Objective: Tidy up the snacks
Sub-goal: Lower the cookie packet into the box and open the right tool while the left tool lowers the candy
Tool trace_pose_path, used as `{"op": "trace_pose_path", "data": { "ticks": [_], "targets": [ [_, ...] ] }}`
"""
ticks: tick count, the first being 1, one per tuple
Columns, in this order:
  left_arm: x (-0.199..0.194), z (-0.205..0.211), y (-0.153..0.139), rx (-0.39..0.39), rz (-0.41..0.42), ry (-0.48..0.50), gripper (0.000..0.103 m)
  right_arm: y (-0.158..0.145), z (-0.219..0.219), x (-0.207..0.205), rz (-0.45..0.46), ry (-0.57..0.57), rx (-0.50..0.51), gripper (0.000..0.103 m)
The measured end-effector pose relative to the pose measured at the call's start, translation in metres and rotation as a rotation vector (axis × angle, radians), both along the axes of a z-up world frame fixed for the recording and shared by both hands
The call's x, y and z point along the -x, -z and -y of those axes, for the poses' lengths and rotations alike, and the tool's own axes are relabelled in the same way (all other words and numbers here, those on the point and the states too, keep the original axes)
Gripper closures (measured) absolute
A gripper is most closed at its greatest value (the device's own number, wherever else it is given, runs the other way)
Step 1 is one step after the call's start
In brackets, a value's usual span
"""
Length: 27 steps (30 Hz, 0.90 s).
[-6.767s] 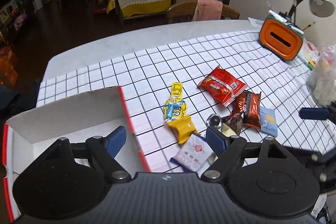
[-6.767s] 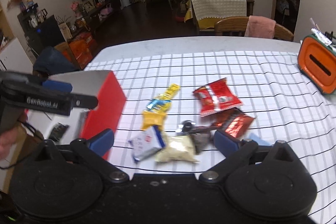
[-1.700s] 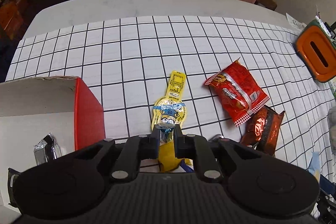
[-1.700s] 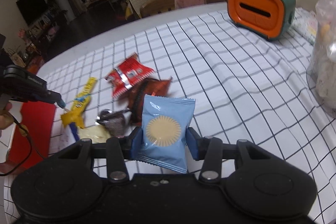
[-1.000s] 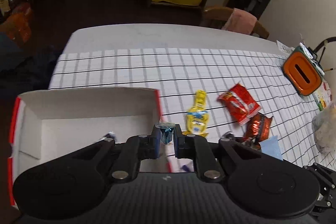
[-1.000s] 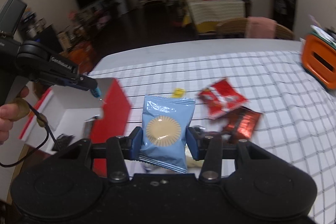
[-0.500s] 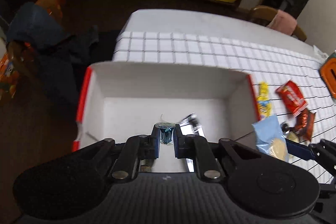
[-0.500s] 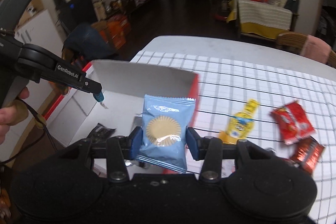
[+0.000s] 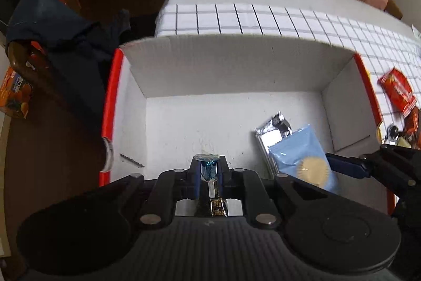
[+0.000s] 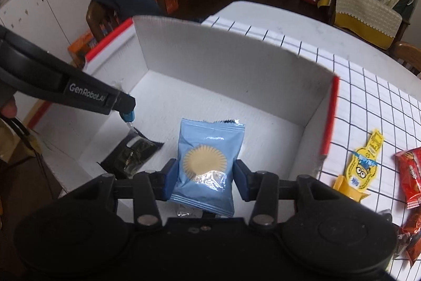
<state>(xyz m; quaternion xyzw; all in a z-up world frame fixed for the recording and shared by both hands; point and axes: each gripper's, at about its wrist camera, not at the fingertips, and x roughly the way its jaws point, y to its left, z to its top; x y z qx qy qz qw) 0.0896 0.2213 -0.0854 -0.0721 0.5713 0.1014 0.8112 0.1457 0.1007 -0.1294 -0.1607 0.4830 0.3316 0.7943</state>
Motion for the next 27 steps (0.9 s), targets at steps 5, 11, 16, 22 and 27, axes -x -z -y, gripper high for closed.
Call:
{"op": "trace_pose_path", "data": {
  "ticks": [5, 11, 16, 22, 27],
  "targets": [
    [-0.005, 0.005, 0.007, -0.010, -0.021, 0.017, 0.091, 0.008, -0.004, 0.000, -0.023, 0.004, 0.023, 0.058],
    [-0.005, 0.007, 0.005, -0.005, -0.022, 0.024, 0.091, 0.007, -0.001, 0.003, -0.032, 0.013, 0.018, 0.058],
    [-0.001, 0.006, -0.001, 0.004, -0.013, 0.014, 0.090, -0.004, 0.007, 0.006, -0.038, 0.027, -0.018, 0.057],
    [0.007, 0.014, -0.017, -0.003, 0.030, 0.029, 0.081, -0.028, 0.032, 0.009, -0.034, 0.074, -0.115, 0.043],
    [0.011, 0.030, -0.035, -0.005, 0.078, 0.057, 0.076, -0.049, 0.057, 0.015, -0.018, 0.106, -0.176, 0.041]
  ]
}}
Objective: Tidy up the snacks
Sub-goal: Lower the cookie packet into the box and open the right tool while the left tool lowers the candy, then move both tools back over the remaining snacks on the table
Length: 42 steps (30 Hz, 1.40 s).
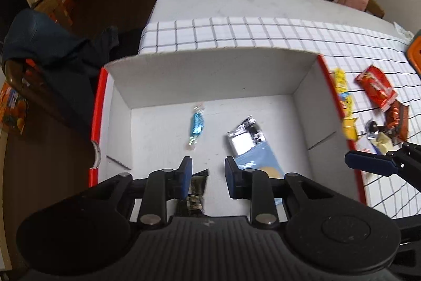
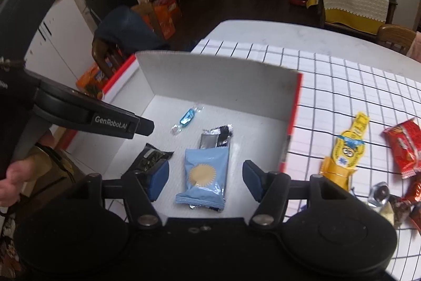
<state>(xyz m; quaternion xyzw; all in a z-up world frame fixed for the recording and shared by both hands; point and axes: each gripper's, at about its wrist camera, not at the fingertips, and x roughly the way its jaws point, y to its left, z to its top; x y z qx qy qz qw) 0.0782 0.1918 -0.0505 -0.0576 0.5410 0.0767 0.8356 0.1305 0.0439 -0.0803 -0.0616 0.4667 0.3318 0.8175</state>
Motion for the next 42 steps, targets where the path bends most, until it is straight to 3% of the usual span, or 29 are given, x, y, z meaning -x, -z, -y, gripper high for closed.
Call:
{"op": "trace_pose_path", "data": {
  "ticks": [3, 7, 11, 13, 16, 24, 29, 38, 42],
  "targets": [
    [0.002, 0.014, -0.011, -0.004, 0.028, 0.027, 0.071, -0.011, 0.018, 0.004, 0.015, 0.026, -0.029, 0.033],
    [0.003, 0.036, -0.022, -0.006, 0.064, 0.068, 0.048, -0.023, 0.043, 0.006, 0.037, 0.066, -0.060, 0.029],
    [0.000, 0.062, -0.029, 0.004, 0.082, 0.115, 0.046, -0.030, 0.073, 0.005, 0.045, 0.124, -0.082, 0.022],
    [-0.003, 0.076, -0.031, 0.004, 0.095, 0.137, 0.036, -0.032, 0.088, 0.003, 0.042, 0.158, -0.095, 0.020],
    [-0.008, 0.095, -0.035, 0.005, 0.115, 0.165, 0.030, -0.034, 0.112, 0.000, 0.055, 0.212, -0.093, 0.015],
    [-0.030, 0.147, -0.036, 0.029, 0.145, 0.230, 0.023, -0.030, 0.175, -0.011, 0.080, 0.332, -0.068, 0.002],
    [-0.050, 0.183, -0.030, 0.021, 0.152, 0.277, 0.022, -0.022, 0.212, -0.028, 0.086, 0.413, -0.021, 0.001],
    [-0.091, 0.231, -0.002, -0.016, 0.101, 0.295, 0.022, 0.024, 0.272, -0.080, -0.007, 0.595, 0.059, 0.001],
    [-0.110, 0.245, 0.014, -0.038, 0.057, 0.286, 0.022, 0.043, 0.279, -0.101, -0.048, 0.609, 0.077, 0.001]
  ]
}}
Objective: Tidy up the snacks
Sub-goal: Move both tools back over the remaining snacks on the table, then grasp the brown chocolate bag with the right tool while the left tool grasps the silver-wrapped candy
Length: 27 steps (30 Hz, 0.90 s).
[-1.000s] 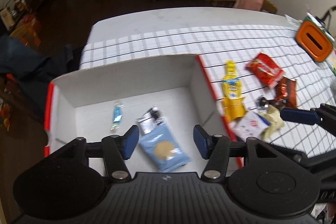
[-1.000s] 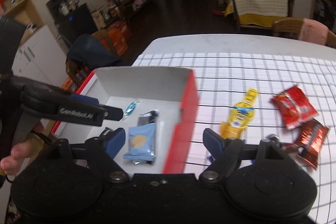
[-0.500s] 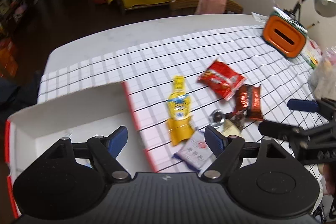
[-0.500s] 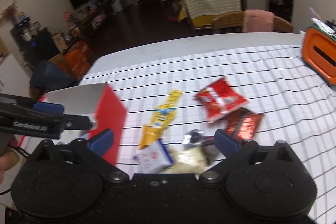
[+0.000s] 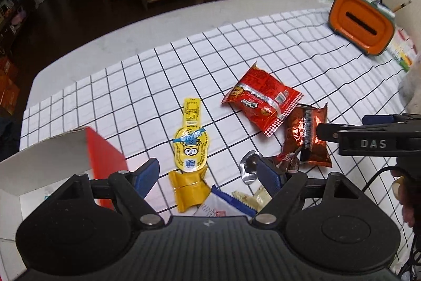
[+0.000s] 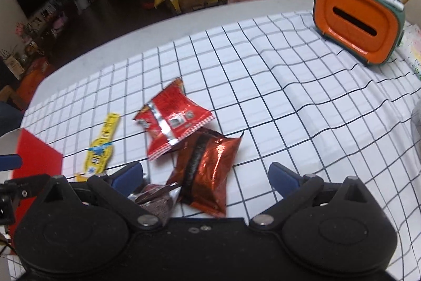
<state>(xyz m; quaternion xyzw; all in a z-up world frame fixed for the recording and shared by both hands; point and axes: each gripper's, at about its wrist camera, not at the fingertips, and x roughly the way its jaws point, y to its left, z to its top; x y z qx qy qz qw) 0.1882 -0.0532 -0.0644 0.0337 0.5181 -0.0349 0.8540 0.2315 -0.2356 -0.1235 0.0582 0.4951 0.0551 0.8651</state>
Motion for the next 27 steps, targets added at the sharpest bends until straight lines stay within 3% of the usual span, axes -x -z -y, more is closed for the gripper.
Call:
{"op": "trace_pose_path", "data": {
  "ticks": [6, 10, 16, 25, 27],
  "targets": [
    [-0.023, 0.018, 0.014, -0.069, -0.045, -0.025, 0.022, 0.028, -0.007, -0.026, -0.061, 0.000, 0.023, 0.003],
    [-0.033, 0.027, 0.014, -0.054, -0.062, -0.032, 0.022, 0.046, -0.011, -0.039, -0.102, 0.006, 0.038, 0.005],
    [-0.048, 0.042, 0.033, -0.106, -0.104, -0.024, 0.022, 0.061, -0.019, -0.046, -0.130, -0.013, 0.068, 0.008],
    [-0.065, 0.041, 0.066, -0.079, -0.175, -0.031, 0.023, 0.066, -0.017, -0.042, -0.106, -0.076, 0.094, 0.026],
    [-0.067, 0.042, 0.072, -0.076, -0.191, -0.027, 0.024, 0.064, -0.012, -0.042, -0.098, -0.094, 0.094, 0.037]
  ]
}}
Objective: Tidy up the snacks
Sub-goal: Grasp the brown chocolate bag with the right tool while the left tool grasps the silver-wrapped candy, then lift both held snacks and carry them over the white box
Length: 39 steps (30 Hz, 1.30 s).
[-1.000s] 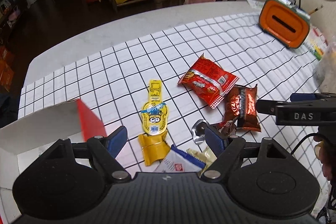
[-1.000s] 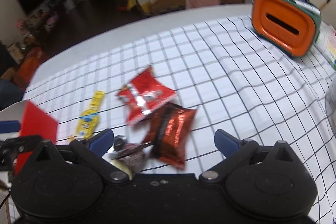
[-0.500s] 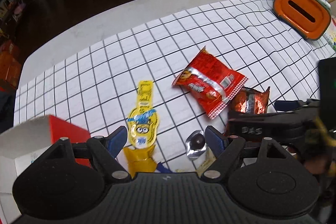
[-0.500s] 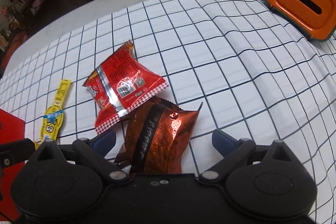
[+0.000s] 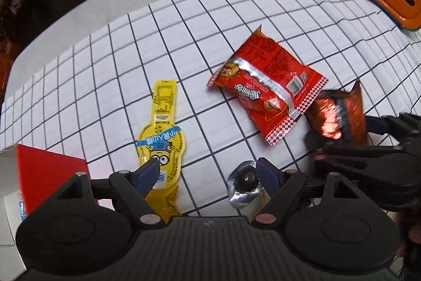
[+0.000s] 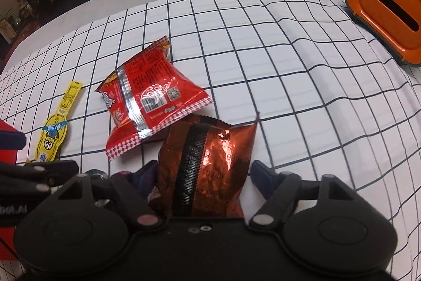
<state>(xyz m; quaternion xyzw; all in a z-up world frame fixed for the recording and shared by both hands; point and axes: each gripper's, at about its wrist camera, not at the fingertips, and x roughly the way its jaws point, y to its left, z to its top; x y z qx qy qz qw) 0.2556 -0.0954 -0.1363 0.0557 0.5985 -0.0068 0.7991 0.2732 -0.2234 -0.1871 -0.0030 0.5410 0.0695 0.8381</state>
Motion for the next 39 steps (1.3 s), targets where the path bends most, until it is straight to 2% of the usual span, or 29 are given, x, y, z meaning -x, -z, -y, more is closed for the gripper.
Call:
{"op": "trace_pose_path", "data": {
  "ticks": [4, 7, 10, 13, 14, 15, 18, 28, 39],
  "targets": [
    [-0.002, 0.002, 0.013, 0.016, -0.046, 0.007, 0.040, -0.002, 0.012, 0.002, 0.004, -0.025, -0.016, 0.043],
    [-0.001, 0.005, 0.018, 0.049, -0.060, 0.026, 0.040, -0.002, 0.022, 0.004, 0.003, -0.021, -0.031, 0.047],
    [-0.002, 0.010, 0.023, 0.062, -0.081, 0.028, 0.048, -0.003, 0.029, 0.007, -0.001, -0.010, -0.046, 0.048],
    [0.000, 0.012, 0.025, 0.091, -0.086, 0.039, 0.051, -0.003, 0.032, 0.009, -0.001, -0.003, -0.057, 0.048],
    [-0.001, 0.014, 0.026, 0.081, -0.090, 0.040, 0.053, -0.003, 0.033, 0.009, -0.001, -0.005, -0.062, 0.049],
    [-0.001, 0.015, 0.029, 0.077, -0.097, 0.039, 0.060, -0.003, 0.033, 0.009, 0.000, -0.004, -0.063, 0.049],
    [0.000, 0.017, 0.030, 0.082, -0.087, 0.044, 0.068, -0.003, 0.034, 0.011, 0.004, -0.004, -0.065, 0.051],
    [0.008, 0.000, 0.020, 0.122, -0.066, -0.009, 0.070, -0.011, 0.039, 0.023, 0.022, 0.002, -0.086, 0.052],
    [0.024, -0.017, -0.010, 0.148, -0.009, -0.051, 0.070, -0.049, 0.044, 0.052, 0.072, -0.005, -0.118, 0.052]
  ]
}}
